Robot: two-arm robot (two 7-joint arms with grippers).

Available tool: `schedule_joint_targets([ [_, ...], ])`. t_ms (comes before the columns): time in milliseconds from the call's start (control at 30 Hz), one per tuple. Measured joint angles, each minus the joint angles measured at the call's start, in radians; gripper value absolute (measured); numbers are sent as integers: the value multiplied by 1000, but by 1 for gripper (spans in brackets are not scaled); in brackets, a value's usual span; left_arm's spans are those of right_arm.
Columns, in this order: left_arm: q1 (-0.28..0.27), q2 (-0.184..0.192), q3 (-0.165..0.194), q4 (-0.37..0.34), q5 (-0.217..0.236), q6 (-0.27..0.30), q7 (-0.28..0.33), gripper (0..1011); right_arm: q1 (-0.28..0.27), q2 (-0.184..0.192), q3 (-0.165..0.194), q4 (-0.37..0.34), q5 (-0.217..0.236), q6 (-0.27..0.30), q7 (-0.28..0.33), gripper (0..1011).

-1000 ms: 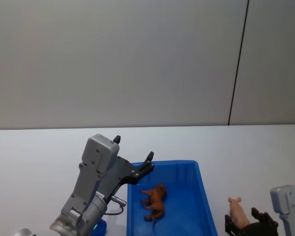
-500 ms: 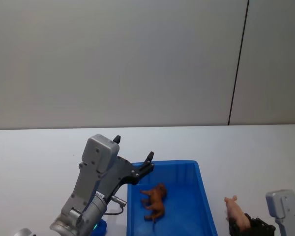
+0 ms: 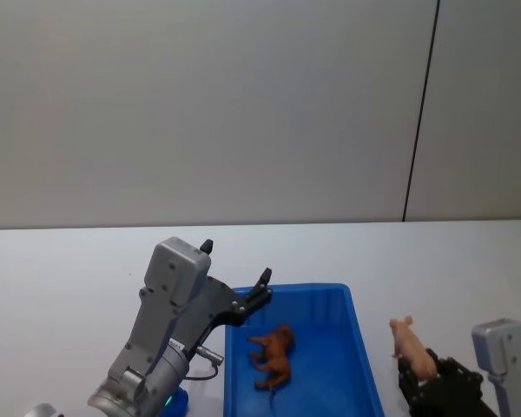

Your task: Pick up the two dolls from the table and place them into the box.

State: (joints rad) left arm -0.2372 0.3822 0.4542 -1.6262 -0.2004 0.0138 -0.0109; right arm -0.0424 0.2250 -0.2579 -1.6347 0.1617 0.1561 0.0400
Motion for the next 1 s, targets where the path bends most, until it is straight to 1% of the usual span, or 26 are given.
schedule_joint_targets([
  [133, 0, 0, 0, 0, 0, 0, 0, 1001, 8, -2, 0, -13, -2, -25, 25, 380],
  [167, 0, 0, 0, 0, 0, 0, 0, 1001, 11, -3, -1, -16, -2, -35, 38, 380],
  [200, 0, 0, 0, 0, 0, 0, 0, 1001, 11, -3, -1, -16, -2, -35, 38, 380],
  [333, 0, 0, 0, 0, 0, 0, 0, 1001, 31, -14, -6, -21, 0, -55, 90, 380],
  [533, 0, 0, 0, 0, 0, 0, 0, 1001, 57, -30, -16, -14, 7, -64, 150, 380],
  [700, 0, 0, 0, 0, 0, 0, 0, 1001, 90, -54, -29, 10, 9, -64, 212, 383],
  [733, 0, 0, 0, 0, 0, 0, 0, 1001, 97, -59, -31, 16, 9, -64, 219, 393],
  [767, 0, 0, 0, 0, 0, 0, 0, 1001, 107, -66, -35, 24, 9, -61, 234, 441],
  [800, 0, 0, 0, 0, 0, 0, 0, 1001, 107, -66, -35, 24, 9, -61, 234, 441],
  [867, 0, 0, 0, 0, 0, 0, 0, 1001, 121, -77, -41, 37, 10, -57, 251, 527],
  [900, 0, 0, 0, 0, 0, 0, 0, 1001, 126, -79, -42, 40, 10, -56, 255, 538],
  [967, 0, 0, 0, 0, 0, 0, 0, 1001, 137, -87, -46, 50, 9, -51, 266, 650],
  [1000, 0, 0, 0, 0, 0, 0, 0, 1001, 144, -92, -48, 57, 9, -49, 270, 671],
])
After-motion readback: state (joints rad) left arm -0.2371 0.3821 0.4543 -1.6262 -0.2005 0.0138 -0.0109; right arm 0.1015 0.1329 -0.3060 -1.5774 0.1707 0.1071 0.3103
